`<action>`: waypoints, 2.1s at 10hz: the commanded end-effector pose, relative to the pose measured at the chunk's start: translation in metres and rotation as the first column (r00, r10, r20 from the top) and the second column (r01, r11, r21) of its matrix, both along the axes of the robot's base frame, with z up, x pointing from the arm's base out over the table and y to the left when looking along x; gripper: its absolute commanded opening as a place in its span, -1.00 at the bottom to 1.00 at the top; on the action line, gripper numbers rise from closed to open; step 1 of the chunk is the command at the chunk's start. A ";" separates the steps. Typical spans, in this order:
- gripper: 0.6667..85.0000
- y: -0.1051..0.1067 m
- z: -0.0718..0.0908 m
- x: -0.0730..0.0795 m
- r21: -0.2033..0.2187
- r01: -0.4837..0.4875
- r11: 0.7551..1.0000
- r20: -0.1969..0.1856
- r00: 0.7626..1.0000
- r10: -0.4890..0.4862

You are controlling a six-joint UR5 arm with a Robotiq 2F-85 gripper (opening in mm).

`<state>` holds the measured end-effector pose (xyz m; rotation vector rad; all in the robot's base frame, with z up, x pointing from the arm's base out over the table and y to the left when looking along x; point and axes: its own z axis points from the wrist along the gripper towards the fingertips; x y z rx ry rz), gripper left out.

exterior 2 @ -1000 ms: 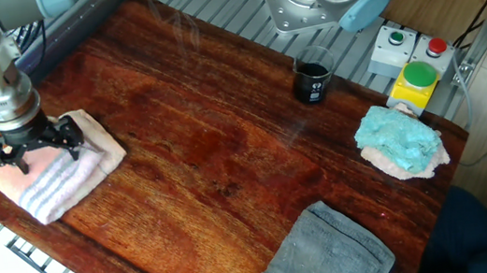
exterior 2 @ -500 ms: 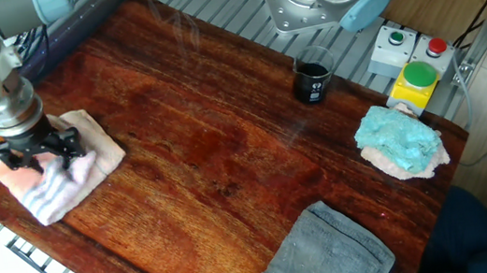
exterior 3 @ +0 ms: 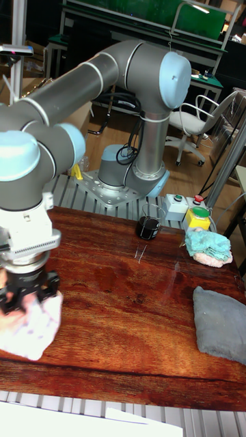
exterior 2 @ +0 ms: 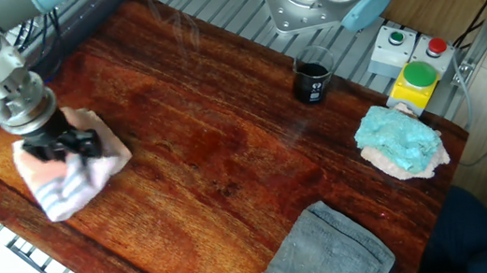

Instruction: Clean the table with a cloth

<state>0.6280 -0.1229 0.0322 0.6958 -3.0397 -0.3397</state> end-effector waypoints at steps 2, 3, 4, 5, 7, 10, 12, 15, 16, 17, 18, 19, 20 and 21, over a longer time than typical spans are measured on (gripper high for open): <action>-0.99 0.048 0.023 -0.018 0.085 0.158 0.984 -0.086 0.985 -0.151; -0.99 0.039 0.019 -0.016 0.059 0.132 0.989 -0.068 0.990 -0.128; -0.99 0.001 0.008 -0.001 -0.047 -0.028 0.998 0.034 0.999 0.030; -0.99 -0.020 0.002 0.012 -0.122 -0.125 0.985 0.088 0.987 0.136; -0.99 -0.010 0.007 0.002 -0.112 -0.058 0.992 0.049 0.997 0.064; -0.99 -0.019 0.007 0.009 -0.144 -0.092 0.985 0.069 0.992 0.102; -0.99 -0.043 0.005 0.035 -0.244 -0.210 0.947 0.142 0.958 0.249; -0.12 -0.044 0.004 0.034 -0.224 -0.323 0.920 0.129 0.925 0.357; 0.22 -0.064 0.004 0.043 -0.270 -0.440 0.856 0.124 0.866 0.484; 0.60 -0.098 0.006 0.037 -0.328 -0.532 0.781 0.034 0.819 0.572; 0.65 -0.099 0.006 0.039 -0.333 -0.535 0.776 0.037 0.815 0.578; 0.65 -0.100 0.006 0.040 -0.340 -0.539 0.771 0.037 0.811 0.584; 0.66 -0.096 0.005 0.038 -0.321 -0.544 0.775 0.037 0.811 0.584; 0.77 -0.088 0.006 0.034 -0.286 -0.547 0.787 0.041 0.813 0.580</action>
